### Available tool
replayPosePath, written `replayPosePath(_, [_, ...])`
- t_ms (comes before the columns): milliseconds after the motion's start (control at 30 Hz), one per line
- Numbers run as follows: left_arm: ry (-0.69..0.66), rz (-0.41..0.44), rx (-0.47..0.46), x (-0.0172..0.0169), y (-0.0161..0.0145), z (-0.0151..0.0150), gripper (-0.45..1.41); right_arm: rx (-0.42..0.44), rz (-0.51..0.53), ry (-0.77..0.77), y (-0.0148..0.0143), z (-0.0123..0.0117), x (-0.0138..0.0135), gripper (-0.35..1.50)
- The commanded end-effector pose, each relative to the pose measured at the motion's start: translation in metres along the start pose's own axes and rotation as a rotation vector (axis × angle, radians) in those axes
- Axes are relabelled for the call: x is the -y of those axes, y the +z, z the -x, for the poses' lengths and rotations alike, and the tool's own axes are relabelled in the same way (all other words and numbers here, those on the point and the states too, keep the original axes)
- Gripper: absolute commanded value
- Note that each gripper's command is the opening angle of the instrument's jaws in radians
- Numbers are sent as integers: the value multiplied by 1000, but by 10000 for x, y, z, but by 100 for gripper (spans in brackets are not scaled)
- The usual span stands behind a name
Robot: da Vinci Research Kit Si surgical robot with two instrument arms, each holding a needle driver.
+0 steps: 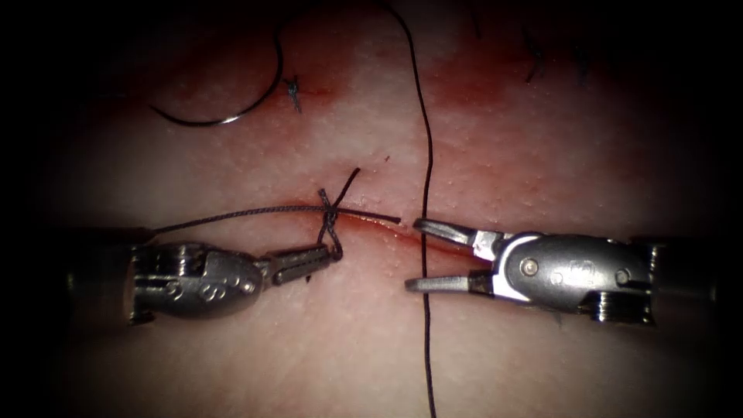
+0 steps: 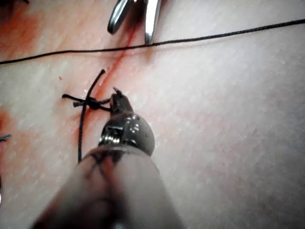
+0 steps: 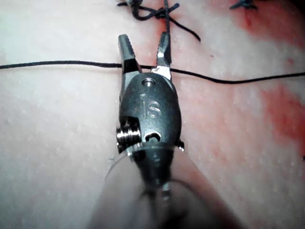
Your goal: Wound Closure
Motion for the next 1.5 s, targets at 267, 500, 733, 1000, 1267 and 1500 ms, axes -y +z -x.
replayPosePath(267, [-20, -13, 17, 2, -7, -3, -45, -32, -39, -73, 43, 9, 16, 88])
replayPosePath(500, [-25, -16, 23, -1, -11, -8, -45, -39, -31, -150, 72, -1, 23, 91])
replayPosePath(733, [-32, -19, 28, -5, -15, -15, -45, -51, -40, -170, 105, -7, 25, 88])
replayPosePath(1000, [-36, -20, 32, -7, -18, -21, -45, -50, -33, -184, 137, -1, 24, 93])
replayPosePath(1267, [-37, -22, 30, -7, -18, -20, -45, -47, -26, -189, 149, 7, 17, 93])
replayPosePath(1500, [-37, -23, 30, -7, -17, -20, -45, -46, -23, -189, 156, 3, 20, 93])
